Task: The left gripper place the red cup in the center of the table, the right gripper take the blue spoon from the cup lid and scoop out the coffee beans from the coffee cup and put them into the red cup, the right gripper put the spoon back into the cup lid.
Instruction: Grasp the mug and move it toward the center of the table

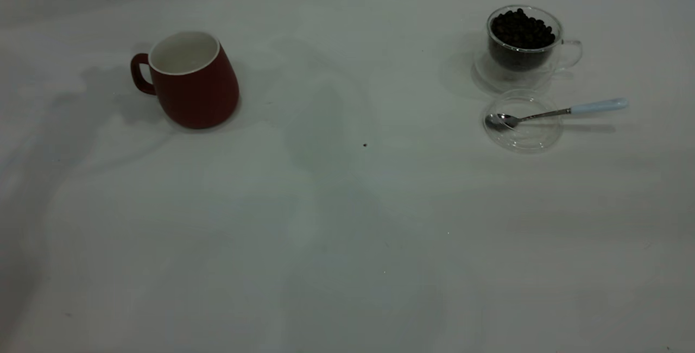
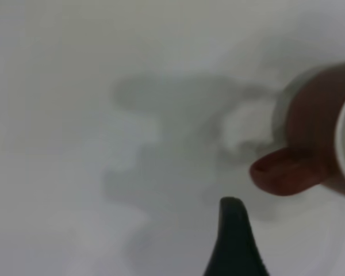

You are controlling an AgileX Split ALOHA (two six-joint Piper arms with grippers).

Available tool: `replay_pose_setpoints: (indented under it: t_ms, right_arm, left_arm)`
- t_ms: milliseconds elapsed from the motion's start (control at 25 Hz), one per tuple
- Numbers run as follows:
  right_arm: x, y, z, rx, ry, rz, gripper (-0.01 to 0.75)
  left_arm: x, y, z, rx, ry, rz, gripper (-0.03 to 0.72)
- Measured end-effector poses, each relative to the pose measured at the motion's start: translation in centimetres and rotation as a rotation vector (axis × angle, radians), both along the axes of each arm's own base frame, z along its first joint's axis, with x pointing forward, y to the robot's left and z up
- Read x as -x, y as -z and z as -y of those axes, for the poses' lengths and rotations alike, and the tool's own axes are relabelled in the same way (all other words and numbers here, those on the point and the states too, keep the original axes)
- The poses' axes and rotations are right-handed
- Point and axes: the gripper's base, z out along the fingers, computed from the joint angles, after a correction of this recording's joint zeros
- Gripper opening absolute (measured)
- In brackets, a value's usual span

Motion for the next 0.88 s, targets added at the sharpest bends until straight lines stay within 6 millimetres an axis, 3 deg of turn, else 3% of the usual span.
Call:
replay_pose_setpoints:
  t_ms: [120, 440, 720, 880]
  right_arm:
    - [0.0, 0.0, 0.0, 0.0, 0.0, 0.0, 0.543]
    - [0.0, 0.0, 0.0, 0.0, 0.0, 0.0, 0.543]
    - [0.0, 0.0, 0.0, 0.0, 0.0, 0.0, 0.543]
    - [0.0, 0.0, 0.0, 0.0, 0.0, 0.0, 0.543]
  left_arm:
    - [0.0, 1.8, 0.1, -0.05, 0.168, -0.026, 0.587]
    - [-0.1, 2.3, 0.4, -0.116, 0.507, 0.023, 0.587]
    - [0.3, 4.7, 0.5, -0.162, 0.822, -0.01, 0.587]
    - [0.5, 5.9, 0.5, -0.163, 0.89, -0.03, 0.587]
